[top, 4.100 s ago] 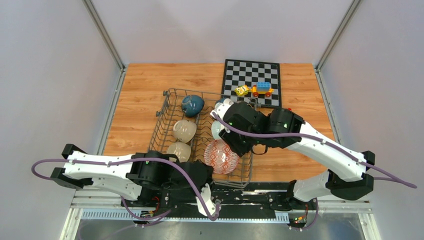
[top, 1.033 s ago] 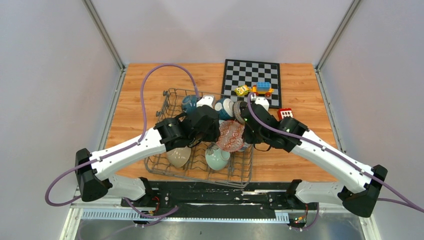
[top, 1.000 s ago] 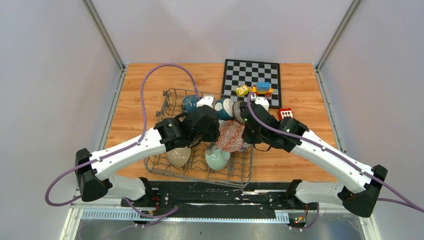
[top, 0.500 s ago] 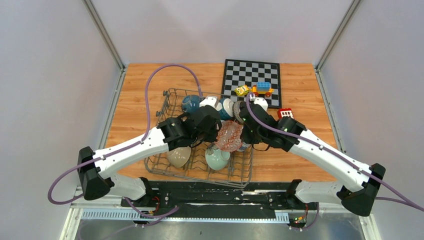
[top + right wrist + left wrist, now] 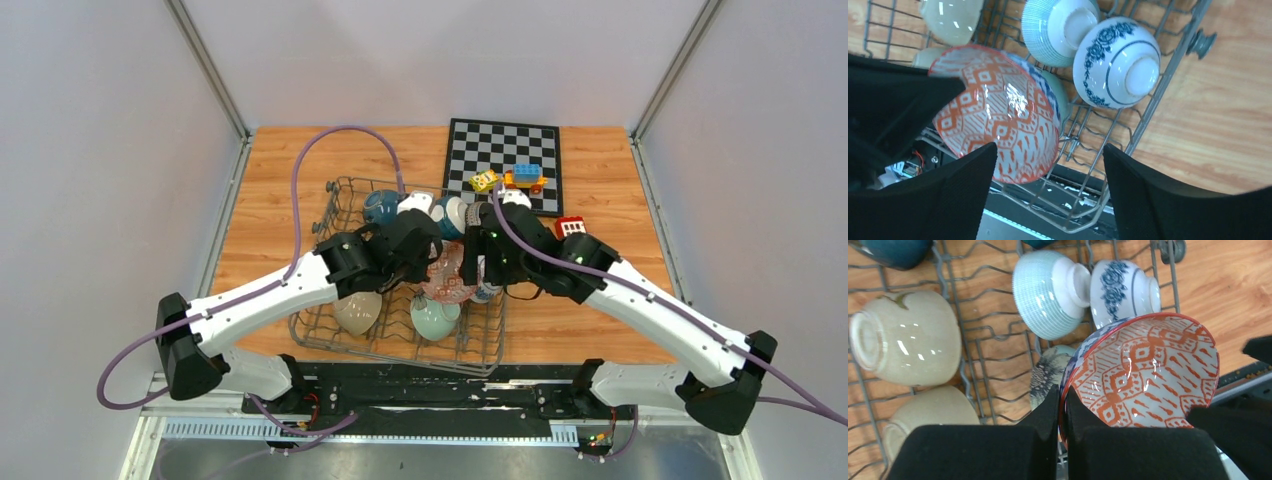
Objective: Unload the bowls from the dish rack
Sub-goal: Place the bowl at the center of the board.
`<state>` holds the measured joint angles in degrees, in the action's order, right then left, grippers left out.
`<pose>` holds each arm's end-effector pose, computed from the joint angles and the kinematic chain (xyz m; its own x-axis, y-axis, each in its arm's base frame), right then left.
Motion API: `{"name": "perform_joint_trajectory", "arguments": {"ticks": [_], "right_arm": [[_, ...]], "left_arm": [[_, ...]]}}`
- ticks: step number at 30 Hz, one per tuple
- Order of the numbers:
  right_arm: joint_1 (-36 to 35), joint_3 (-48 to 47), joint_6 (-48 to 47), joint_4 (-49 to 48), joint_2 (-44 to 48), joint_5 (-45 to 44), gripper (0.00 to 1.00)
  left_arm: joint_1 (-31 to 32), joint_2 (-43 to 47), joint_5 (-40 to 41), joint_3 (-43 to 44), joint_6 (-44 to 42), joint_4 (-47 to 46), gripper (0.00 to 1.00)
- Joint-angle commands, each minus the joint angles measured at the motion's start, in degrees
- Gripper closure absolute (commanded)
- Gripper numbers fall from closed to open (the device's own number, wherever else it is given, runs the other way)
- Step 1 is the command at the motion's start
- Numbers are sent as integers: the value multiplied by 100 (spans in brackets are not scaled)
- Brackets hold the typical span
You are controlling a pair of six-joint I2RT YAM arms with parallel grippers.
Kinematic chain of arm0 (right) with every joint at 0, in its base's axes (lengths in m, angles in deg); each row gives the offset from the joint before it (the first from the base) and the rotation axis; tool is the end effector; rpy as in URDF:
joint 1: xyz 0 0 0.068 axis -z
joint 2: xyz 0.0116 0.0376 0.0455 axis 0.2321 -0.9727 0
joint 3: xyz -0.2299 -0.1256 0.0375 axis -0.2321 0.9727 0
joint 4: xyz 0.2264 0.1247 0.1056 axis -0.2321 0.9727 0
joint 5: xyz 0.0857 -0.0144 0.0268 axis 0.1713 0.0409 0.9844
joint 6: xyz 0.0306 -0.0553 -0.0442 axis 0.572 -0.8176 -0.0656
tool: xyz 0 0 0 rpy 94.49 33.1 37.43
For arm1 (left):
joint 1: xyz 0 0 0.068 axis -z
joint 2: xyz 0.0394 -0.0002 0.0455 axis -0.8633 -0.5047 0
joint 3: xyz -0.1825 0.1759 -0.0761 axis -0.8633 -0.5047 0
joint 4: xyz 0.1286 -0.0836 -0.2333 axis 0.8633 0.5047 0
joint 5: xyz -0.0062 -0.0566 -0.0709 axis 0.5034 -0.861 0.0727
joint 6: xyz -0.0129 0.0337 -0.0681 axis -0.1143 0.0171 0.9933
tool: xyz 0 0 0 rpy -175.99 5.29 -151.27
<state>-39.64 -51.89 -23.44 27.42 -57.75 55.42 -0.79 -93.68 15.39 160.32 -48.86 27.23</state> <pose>0.1773 0.2116 0.3320 -0.7676 0.0821 -0.6357 -0.2208 0.8972 0.3825 0.1859 -0.2635 0.2970 -0.7176 0.0443 -0.6950 0.2881 0.9274 -0.2384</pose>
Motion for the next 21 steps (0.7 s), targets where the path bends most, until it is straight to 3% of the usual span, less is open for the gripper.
{"name": "perform_joint_trajectory", "arguments": {"ticks": [1, 7, 16, 21], "right_arm": [[70, -364, -738, -53, 510, 95, 17], [67, 506, -1362, -708, 1537, 28, 16], [67, 2039, -1390, -1414, 2192, 704, 16], [67, 2521, -1292, -1459, 2695, 923, 17]], "left_arm": [[-518, 384, 315, 487, -306, 132, 100], [-2830, 905, -518, 377, -306, 100, 100], [-6700, 1141, -1746, -405, 614, -477, 100], [-7677, 605, -1756, -918, 905, -942, 100]]}}
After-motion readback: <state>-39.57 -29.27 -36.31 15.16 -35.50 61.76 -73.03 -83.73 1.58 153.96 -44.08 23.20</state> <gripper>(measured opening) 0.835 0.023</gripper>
